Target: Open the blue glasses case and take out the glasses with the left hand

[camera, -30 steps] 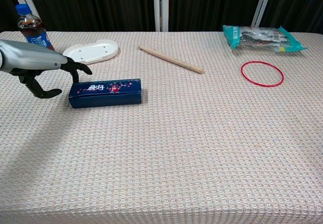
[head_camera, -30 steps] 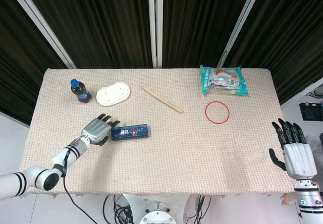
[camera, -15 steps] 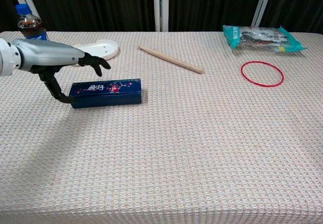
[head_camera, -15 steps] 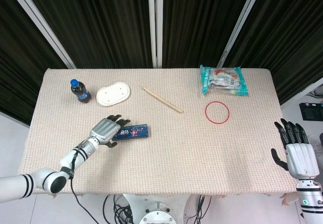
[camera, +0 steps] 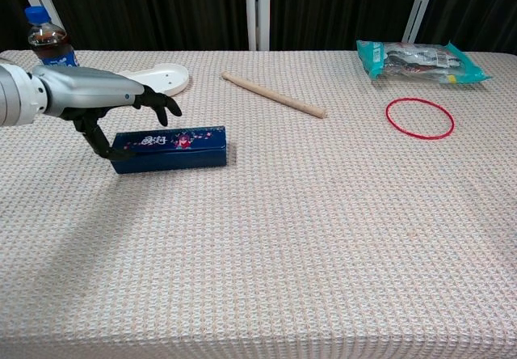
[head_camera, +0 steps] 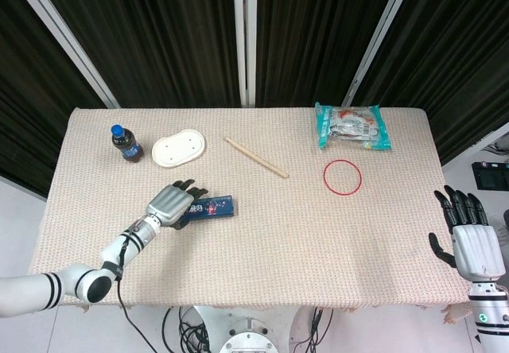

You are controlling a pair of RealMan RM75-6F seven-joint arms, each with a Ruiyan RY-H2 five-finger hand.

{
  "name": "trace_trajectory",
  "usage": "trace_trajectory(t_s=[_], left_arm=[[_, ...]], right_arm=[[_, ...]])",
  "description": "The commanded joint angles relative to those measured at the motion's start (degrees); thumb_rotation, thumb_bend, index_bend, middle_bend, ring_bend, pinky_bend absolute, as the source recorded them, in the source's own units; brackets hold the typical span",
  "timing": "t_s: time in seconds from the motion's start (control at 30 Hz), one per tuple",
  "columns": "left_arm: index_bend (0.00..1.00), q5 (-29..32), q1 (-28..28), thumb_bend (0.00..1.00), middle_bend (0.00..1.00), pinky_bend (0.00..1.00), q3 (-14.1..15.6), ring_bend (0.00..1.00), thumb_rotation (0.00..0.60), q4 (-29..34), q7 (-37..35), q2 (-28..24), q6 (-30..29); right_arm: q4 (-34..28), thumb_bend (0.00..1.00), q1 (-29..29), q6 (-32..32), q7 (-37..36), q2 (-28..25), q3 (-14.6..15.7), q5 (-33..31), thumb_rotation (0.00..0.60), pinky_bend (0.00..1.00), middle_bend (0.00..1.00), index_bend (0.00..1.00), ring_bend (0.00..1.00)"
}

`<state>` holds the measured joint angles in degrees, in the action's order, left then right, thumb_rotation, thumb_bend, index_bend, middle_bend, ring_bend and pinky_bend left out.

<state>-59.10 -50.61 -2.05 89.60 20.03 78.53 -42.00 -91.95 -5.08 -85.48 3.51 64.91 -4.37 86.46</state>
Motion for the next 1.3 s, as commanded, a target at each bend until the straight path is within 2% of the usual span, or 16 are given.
trace_trajectory(t_s=[0.03,0.43,0.8,1.13,1.3], left_arm=[[0.12,-0.3,0.0,0.37,0.18,0.16,-0.1,0.0,0.6,-0.1,-0.5,0.3,-0.1],[0.12,-0.9,-0.2,0.37,0.19,0.19,0.1,0.04,0.6,-2.5,-0.6,2.0,-0.1],[0.16,-0.5,-0.2,0.39,0.26,0.18,0.0,0.07,0.6,-2.6,-0.4,2.3,-0.5],[0.21,-1.2,0.4,0.56,0.4,0.2,-0.6,0.12,0.6,-2.9,-2.4,2.5,-1.0],[0.27,-1.2,0.8,0.62,0.44,0.21,-1.2,0.14,0.6,-2.9,-4.0,2.4,-1.2]], right_arm=[[0.1,0.35,0.0,0.2,0.0,0.0,0.1,-0.1,0.6,0.0,0.0,0.0,0.0],[1.2,0.35,0.1,-0.2,-1.3,0.2,-0.1,-0.2,0.6,0.0,0.0,0.0,0.0],[1.3,0.35,0.0,0.4,-1.7,0.0,0.1,-0.3,0.6,0.0,0.0,0.0,0.0],[1.1,0.35,-0.1,0.6,-1.7,-0.2,0.2,-0.3,0.6,0.0,0.0,0.0,0.0],[1.1,0.35,-0.2,1.0,-1.5,-0.1,0.2,-0.4,0.6,0.0,0.0,0.0,0.0]])
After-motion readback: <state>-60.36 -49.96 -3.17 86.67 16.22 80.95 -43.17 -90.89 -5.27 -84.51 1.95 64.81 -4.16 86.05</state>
